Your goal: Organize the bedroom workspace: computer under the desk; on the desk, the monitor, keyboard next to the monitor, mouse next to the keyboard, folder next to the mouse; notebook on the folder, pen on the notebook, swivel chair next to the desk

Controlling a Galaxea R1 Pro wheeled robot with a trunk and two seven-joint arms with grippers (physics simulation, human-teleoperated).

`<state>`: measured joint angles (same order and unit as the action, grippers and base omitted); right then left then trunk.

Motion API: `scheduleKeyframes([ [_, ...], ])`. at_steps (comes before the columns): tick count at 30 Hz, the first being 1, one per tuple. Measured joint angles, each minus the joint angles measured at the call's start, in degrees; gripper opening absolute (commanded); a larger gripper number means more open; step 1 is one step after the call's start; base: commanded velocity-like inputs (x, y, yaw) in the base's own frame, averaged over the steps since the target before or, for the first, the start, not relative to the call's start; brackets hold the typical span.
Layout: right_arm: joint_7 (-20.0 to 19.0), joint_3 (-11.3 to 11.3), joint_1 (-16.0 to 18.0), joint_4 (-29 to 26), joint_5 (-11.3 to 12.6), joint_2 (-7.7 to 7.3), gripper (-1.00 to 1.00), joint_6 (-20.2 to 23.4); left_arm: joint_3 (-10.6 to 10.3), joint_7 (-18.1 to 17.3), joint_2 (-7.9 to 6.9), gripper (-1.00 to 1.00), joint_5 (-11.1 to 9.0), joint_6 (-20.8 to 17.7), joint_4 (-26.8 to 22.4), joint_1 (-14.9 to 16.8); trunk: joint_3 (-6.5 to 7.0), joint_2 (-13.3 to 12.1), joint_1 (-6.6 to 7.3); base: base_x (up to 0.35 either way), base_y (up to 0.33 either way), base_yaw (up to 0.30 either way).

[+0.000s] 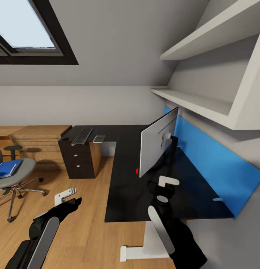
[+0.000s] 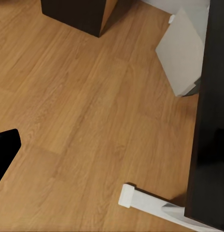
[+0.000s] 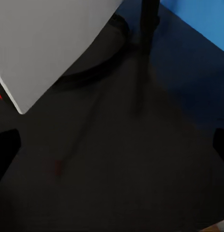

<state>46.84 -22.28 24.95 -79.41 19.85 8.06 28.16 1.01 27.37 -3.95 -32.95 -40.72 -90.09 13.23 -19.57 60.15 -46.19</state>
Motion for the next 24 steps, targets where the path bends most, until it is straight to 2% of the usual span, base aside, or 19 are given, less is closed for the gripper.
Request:
scheduleKeyframes([
  [6, 0.2, -2.6, -0.1, 1.1, -1.9, -1.39, 1.00, -5.9, 0.0, 0.0, 0.21, 1.00, -0.1, 0.0, 0.5, 0.0, 0.00, 0.0, 0.00, 0.000, 0.210, 0.000],
  [11, 0.6, -5.7, -0.4, 2.3, -3.6, -3.78, 1.00, -10.7, -0.2, 0.0, 0.31, 1.00, -0.1, 0.2, 1.5, 0.0, 0.00, 0.0, 0.01, 0.043, 0.282, 0.000],
  [17, 0.7, -7.3, -0.8, 2.6, -4.8, -4.65, 1.00, -14.5, -1.4, 0.0, 0.30, 1.00, -0.1, 0.5, 3.0, 0.0, 0.00, 0.0, 0.02, 0.183, 0.231, 0.000],
  [21, 0.8, -9.2, -1.7, 2.6, -7.3, -4.92, 1.00, -17.0, -1.9, -0.2, 0.29, 1.00, 0.0, 0.5, 3.4, 0.0, 0.00, 0.0, 0.01, 0.114, 0.080, 0.000],
  [24, 1.2, -9.8, -2.4, 2.7, -10.6, -5.00, 1.00, -17.9, -2.1, -0.2, 0.31, 1.00, 0.0, 0.5, 3.6, 0.0, 0.00, 0.0, 0.00, 0.043, 0.030, 0.000],
])
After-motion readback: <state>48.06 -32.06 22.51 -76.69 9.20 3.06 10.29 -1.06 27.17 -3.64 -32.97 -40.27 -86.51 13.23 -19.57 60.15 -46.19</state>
